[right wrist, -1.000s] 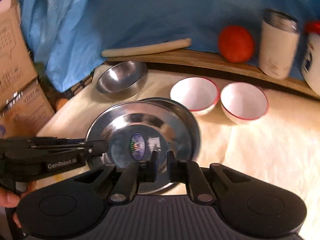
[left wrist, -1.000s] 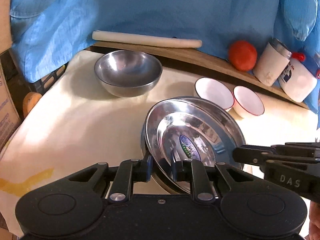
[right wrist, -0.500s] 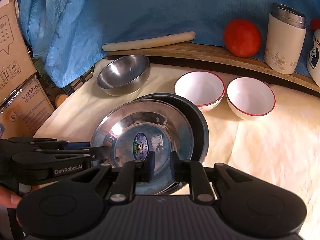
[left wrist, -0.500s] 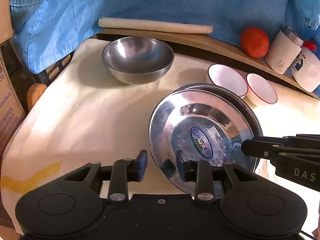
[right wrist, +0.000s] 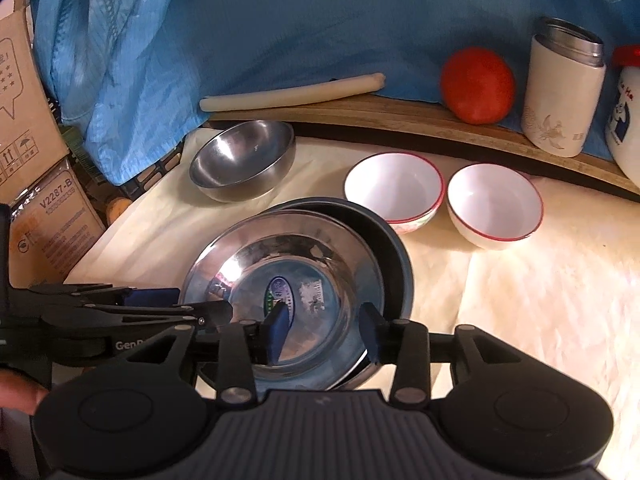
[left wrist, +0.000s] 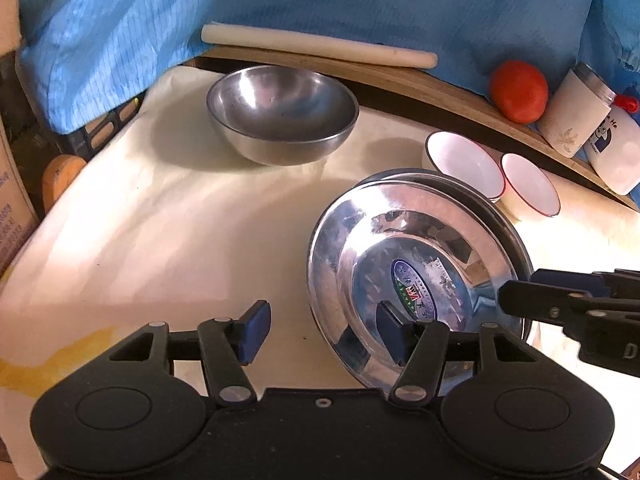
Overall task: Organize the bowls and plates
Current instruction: 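Open both tools to release the labelled plate on the stack, then move both tools to the small steel bowl and grip its rim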
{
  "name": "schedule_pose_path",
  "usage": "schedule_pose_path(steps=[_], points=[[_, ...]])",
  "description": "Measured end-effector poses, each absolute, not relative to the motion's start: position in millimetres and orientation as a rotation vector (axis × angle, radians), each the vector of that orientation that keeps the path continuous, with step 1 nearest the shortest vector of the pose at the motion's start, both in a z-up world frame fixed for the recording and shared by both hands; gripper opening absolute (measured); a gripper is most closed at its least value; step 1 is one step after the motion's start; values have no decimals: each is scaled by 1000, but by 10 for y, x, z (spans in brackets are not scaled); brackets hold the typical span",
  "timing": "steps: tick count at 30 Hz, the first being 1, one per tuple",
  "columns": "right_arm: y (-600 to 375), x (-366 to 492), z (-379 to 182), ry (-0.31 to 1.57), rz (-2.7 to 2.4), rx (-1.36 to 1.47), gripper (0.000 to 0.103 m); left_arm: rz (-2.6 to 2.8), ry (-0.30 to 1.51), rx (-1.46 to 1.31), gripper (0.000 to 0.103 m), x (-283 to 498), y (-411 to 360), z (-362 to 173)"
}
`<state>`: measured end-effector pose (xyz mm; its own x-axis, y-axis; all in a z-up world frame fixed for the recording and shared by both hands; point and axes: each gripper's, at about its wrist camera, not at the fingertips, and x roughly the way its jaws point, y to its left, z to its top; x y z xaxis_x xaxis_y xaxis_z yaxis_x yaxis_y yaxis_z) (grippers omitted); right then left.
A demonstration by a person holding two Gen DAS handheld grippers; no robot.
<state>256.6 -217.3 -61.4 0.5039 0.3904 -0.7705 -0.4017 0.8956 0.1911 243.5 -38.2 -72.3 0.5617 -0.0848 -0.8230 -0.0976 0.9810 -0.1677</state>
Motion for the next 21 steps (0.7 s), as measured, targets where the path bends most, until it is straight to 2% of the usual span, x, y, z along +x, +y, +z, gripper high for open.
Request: schedule_pose_path(steps=[6, 18, 21], points=[[-2238, 2544, -584, 911, 455, 2, 57, -17, 954, -209, 63, 2440, -356, -681], [-2139, 2614, -521, 867, 485, 26, 85, 39, 871, -257, 84, 2422, -100, -482], [-2084, 2703, -485, 847, 498, 23, 90, 85, 865, -277, 91, 2464, -12, -488]])
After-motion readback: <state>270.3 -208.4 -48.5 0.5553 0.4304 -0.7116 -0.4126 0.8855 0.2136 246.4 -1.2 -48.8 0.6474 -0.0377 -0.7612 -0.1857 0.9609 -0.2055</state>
